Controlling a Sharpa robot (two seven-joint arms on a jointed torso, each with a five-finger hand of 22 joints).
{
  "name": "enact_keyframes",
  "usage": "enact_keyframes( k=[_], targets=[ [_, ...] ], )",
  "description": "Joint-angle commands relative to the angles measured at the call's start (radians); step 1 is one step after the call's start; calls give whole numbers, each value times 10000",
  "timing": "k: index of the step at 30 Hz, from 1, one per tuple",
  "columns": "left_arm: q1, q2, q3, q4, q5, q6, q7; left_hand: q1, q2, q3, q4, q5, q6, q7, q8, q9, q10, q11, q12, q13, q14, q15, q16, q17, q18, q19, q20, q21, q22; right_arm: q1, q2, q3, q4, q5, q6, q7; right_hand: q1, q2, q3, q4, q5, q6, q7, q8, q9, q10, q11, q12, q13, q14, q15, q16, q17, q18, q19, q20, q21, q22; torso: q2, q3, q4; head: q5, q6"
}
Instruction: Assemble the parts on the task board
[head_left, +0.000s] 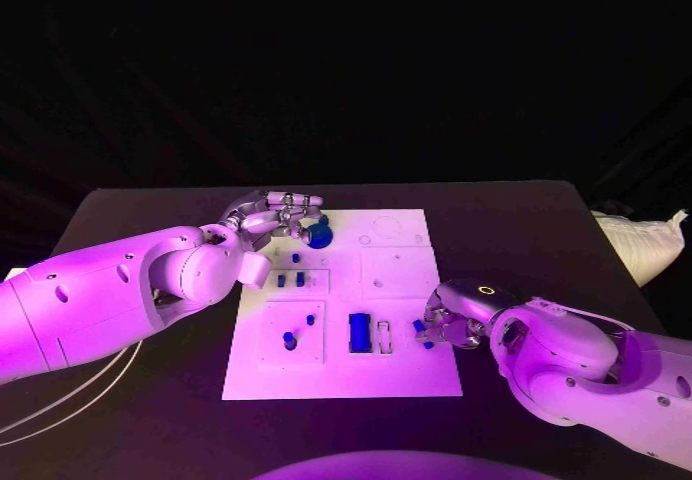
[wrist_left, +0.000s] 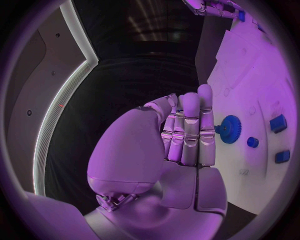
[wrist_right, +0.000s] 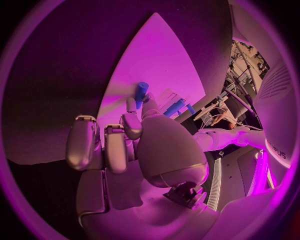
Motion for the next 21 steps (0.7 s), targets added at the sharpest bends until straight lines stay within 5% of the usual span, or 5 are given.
enact_keyframes(
  k=[1,14,21],
  targets=[
    [-3,10,6,9,-26,205,21,7,68,-10,-71,21,-72,4,36,-17,-70,29,13,14,-68,2,-55,-11,112,22,31,-38,-11,-136,59,-98,-144,-640,1070,-168,628,242,386,-259,-219,-9,-71,-28,-25,-63,-87,-89,-47,618,-90,-71,521,-67,2,-79,-50,-17,-7,4,-11,2,-27],
    [-8,12,5,8,-30,213,4,7,68,-10,-71,21,-72,4,36,-17,-70,29,13,14,-68,2,-55,-11,112,22,31,-38,-11,-156,179,-99,-202,-727,1400,-180,759,100,813,-439,50,28,-63,-96,-20,-108,-83,-203,-84,618,-78,-83,528,-69,-7,-76,-73,-32,-4,-7,-6,-20,-36],
    [-9,15,5,16,-57,208,1,13,73,-15,-97,21,-81,8,50,-19,-88,32,40,20,-86,4,-58,-30,113,15,33,-47,-12,-153,163,-99,-241,322,1400,-186,553,-139,1493,-389,1354,16,-35,-213,-22,-140,-78,-324,-112,627,-68,-77,562,-72,6,-75,-72,-5,-3,-5,2,-18,-45]
  ],
)
